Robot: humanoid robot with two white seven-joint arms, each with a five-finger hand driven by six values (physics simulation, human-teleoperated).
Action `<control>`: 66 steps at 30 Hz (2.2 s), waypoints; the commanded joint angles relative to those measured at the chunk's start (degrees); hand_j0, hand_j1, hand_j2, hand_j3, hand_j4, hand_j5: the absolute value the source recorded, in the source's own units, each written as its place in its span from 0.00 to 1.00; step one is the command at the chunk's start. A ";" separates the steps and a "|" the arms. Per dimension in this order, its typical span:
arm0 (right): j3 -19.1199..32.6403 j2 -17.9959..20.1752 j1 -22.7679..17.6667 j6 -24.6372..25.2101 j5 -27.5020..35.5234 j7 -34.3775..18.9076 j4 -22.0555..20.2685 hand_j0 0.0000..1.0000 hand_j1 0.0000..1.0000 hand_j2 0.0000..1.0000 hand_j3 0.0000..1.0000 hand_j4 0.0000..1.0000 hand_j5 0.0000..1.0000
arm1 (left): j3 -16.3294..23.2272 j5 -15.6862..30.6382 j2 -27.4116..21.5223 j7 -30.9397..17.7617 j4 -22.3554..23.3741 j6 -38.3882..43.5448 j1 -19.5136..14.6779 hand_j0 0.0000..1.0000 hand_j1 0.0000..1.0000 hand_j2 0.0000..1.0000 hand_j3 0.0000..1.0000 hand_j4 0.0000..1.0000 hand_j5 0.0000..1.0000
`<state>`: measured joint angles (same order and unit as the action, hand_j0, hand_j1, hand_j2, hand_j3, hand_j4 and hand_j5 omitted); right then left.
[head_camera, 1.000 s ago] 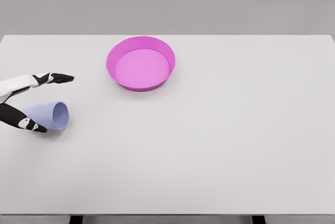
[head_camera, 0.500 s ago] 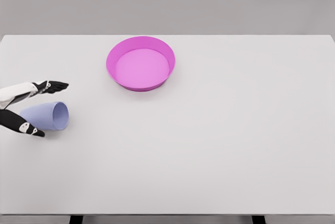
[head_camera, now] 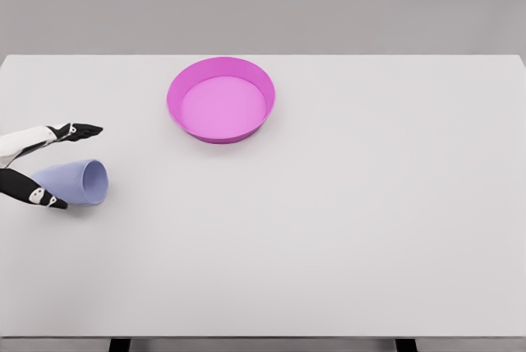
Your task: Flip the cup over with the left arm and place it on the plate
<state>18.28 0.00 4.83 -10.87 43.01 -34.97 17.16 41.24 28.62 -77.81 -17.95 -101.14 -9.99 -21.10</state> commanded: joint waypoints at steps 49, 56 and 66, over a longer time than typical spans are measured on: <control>0.00 0.00 0.00 -0.03 -0.03 -0.03 -0.02 1.00 1.00 1.00 1.00 1.00 1.00 | -0.55 -5.33 5.74 7.67 0.33 11.31 4.66 0.60 0.60 0.60 0.60 0.60 0.60; 0.00 0.00 0.00 -0.03 -0.03 -0.03 0.06 1.00 1.00 1.00 1.00 1.00 1.00 | -3.72 -0.67 6.00 7.41 0.06 0.33 4.05 0.53 0.53 0.53 0.53 0.53 0.53; 0.00 0.00 0.00 -0.03 -0.03 -0.03 -0.02 1.00 1.00 1.00 1.00 1.00 1.00 | -5.12 18.31 10.22 7.14 0.06 -1.43 0.97 0.52 0.52 0.52 0.52 0.52 0.52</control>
<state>18.28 0.00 4.83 -10.87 43.01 -34.97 17.15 36.26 43.14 -68.50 -10.77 -101.06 -11.21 -20.13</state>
